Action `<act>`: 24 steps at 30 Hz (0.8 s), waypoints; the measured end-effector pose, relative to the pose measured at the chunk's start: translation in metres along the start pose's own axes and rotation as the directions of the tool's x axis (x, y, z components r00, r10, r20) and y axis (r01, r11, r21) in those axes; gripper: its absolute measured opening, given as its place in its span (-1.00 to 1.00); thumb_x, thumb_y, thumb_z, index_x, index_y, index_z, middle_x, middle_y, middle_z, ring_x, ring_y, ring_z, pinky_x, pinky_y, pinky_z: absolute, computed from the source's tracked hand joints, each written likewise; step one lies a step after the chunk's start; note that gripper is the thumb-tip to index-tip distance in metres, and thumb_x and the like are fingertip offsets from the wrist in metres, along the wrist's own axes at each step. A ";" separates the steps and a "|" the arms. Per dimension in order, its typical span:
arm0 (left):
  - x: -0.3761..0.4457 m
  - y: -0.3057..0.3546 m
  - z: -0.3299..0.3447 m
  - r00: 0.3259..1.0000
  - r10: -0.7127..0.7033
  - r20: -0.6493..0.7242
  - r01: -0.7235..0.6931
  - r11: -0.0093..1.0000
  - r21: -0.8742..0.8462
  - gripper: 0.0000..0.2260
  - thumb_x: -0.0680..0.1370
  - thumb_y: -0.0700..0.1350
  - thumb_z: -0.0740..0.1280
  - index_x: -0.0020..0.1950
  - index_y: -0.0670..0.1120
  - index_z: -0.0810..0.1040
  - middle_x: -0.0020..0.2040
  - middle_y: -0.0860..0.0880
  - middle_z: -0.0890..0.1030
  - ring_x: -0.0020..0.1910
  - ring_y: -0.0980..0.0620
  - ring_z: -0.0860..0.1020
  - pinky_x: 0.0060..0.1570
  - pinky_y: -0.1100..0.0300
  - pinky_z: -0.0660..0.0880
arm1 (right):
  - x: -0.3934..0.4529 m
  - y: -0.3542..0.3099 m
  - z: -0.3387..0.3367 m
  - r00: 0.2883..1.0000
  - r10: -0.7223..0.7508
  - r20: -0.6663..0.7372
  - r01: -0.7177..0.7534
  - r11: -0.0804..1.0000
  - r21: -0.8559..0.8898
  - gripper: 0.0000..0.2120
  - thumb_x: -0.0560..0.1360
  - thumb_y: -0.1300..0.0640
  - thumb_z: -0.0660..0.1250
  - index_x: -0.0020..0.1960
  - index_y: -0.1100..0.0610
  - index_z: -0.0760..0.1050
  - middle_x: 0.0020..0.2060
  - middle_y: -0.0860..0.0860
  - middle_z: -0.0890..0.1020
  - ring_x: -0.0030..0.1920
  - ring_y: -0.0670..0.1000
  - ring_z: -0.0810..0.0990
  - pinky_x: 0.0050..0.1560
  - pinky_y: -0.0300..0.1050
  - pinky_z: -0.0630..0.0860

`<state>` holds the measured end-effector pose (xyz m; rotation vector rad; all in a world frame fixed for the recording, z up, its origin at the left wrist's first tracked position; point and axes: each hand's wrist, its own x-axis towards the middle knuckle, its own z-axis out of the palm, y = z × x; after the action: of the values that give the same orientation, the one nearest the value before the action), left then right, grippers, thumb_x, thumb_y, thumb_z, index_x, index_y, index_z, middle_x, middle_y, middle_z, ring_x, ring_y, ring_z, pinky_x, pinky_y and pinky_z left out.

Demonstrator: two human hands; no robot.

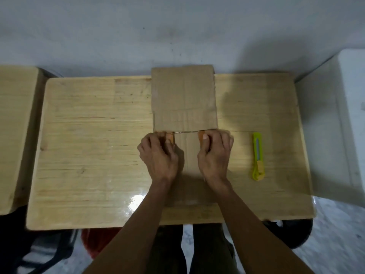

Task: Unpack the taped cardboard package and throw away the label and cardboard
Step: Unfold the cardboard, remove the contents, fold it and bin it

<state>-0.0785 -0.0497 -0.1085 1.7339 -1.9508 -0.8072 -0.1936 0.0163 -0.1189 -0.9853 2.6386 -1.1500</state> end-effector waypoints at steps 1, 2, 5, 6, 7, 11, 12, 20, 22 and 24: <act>0.006 0.005 0.000 0.998 -0.054 0.020 0.054 0.998 -0.036 -0.72 0.55 -0.17 0.32 0.26 -0.12 0.46 0.27 -0.15 0.46 0.28 -0.19 0.35 0.28 -0.20 0.34 | 0.005 -0.003 0.002 0.999 0.039 0.009 -0.039 0.999 0.023 -0.84 0.57 0.17 0.26 0.11 0.17 0.54 0.08 0.10 0.57 0.15 0.11 0.44 0.24 0.10 0.39; 0.012 0.010 0.000 0.995 -0.093 0.040 0.096 0.993 -0.068 -0.62 0.55 -0.18 0.31 0.37 -0.07 0.40 0.31 -0.08 0.44 0.34 -0.16 0.31 0.35 -0.15 0.25 | 0.010 -0.006 0.004 0.996 0.084 0.028 -0.085 0.995 0.044 -0.77 0.57 0.16 0.24 0.21 0.14 0.50 0.18 0.07 0.55 0.24 0.11 0.41 0.31 0.05 0.35; 0.021 0.016 0.000 0.976 -0.179 0.121 0.195 0.970 -0.145 -0.41 0.57 -0.22 0.30 0.57 0.01 0.19 0.21 0.08 0.36 0.39 -0.05 0.22 0.32 0.05 0.05 | 0.020 -0.014 0.005 0.953 0.281 0.117 -0.294 0.949 0.118 -0.57 0.61 0.10 0.16 0.48 0.02 0.28 0.39 -0.03 0.45 0.40 0.04 0.26 0.42 0.04 0.23; 0.022 0.016 0.000 0.971 -0.192 0.145 0.214 0.965 -0.154 -0.37 0.58 -0.23 0.30 0.60 0.01 0.15 0.23 0.05 0.36 0.39 -0.04 0.20 0.29 0.09 0.02 | 0.023 -0.016 0.004 0.935 0.324 0.146 -0.342 0.931 0.130 -0.53 0.62 0.09 0.15 0.52 -0.01 0.21 0.41 -0.04 0.44 0.42 0.02 0.23 0.44 0.06 0.20; 0.022 0.016 0.000 0.967 -0.198 0.158 0.223 0.962 -0.156 -0.36 0.58 -0.24 0.30 0.61 0.00 0.13 0.29 0.01 0.38 0.39 -0.02 0.19 0.27 0.11 0.00 | 0.024 -0.017 0.002 0.923 0.345 0.169 -0.368 0.920 0.135 -0.52 0.63 0.08 0.14 0.54 -0.02 0.17 0.42 -0.06 0.44 0.42 0.02 0.22 0.46 0.07 0.17; 0.025 0.019 -0.003 0.933 -0.303 0.195 0.339 0.922 -0.189 -0.32 0.56 -0.28 0.31 0.61 0.04 0.13 0.43 -0.08 0.33 0.43 -0.06 0.18 0.36 0.11 0.03 | 0.031 -0.019 -0.004 0.879 0.419 0.226 -0.463 0.863 0.201 -0.54 0.64 0.05 0.14 0.53 -0.04 0.20 0.41 -0.08 0.44 0.43 -0.02 0.23 0.45 -0.02 0.07; 0.027 0.016 -0.002 0.926 -0.318 0.202 0.358 0.911 -0.204 -0.31 0.56 -0.28 0.32 0.61 0.07 0.14 0.43 -0.08 0.34 0.45 -0.06 0.19 0.44 0.05 0.04 | 0.032 -0.019 -0.005 0.870 0.431 0.238 -0.480 0.851 0.212 -0.54 0.64 0.04 0.15 0.52 -0.05 0.21 0.40 -0.09 0.45 0.42 -0.03 0.23 0.43 -0.05 0.05; 0.035 0.020 -0.005 0.890 -0.407 0.205 0.434 0.615 -0.659 -0.39 0.58 -0.33 0.31 0.59 0.01 0.24 0.27 0.03 0.55 0.24 0.04 0.54 0.19 0.24 0.50 | 0.038 -0.020 -0.012 0.843 0.456 0.285 -0.529 0.801 0.281 -0.54 0.63 -0.06 0.18 0.51 -0.07 0.22 0.36 -0.10 0.45 0.38 -0.01 0.23 0.47 0.16 0.16; 0.037 0.023 -0.006 0.884 -0.417 0.211 0.429 0.547 -0.718 -0.49 0.61 -0.29 0.30 0.53 -0.01 0.34 0.09 0.08 0.55 0.17 0.08 0.53 0.27 0.19 0.45 | 0.040 -0.024 -0.015 0.841 0.453 0.295 -0.536 0.771 0.343 -0.54 0.64 -0.03 0.19 0.51 -0.03 0.23 0.36 -0.09 0.44 0.37 -0.04 0.27 0.44 0.02 0.24; 0.037 0.022 -0.007 0.872 -0.437 0.220 0.446 0.529 -0.722 -0.52 0.60 -0.19 0.33 0.52 0.00 0.38 0.08 0.11 0.55 0.19 0.09 0.51 0.43 0.08 0.36 | 0.041 -0.027 -0.018 0.840 0.443 0.314 -0.542 0.716 0.439 -0.55 0.64 0.02 0.19 0.51 -0.01 0.23 0.43 -0.06 0.35 0.35 -0.10 0.34 0.35 -0.18 0.36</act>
<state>-0.0961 -0.0861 -0.0915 1.6355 -0.8665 -1.5421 -0.2177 -0.0105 -0.0814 -0.2333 2.0570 -1.4094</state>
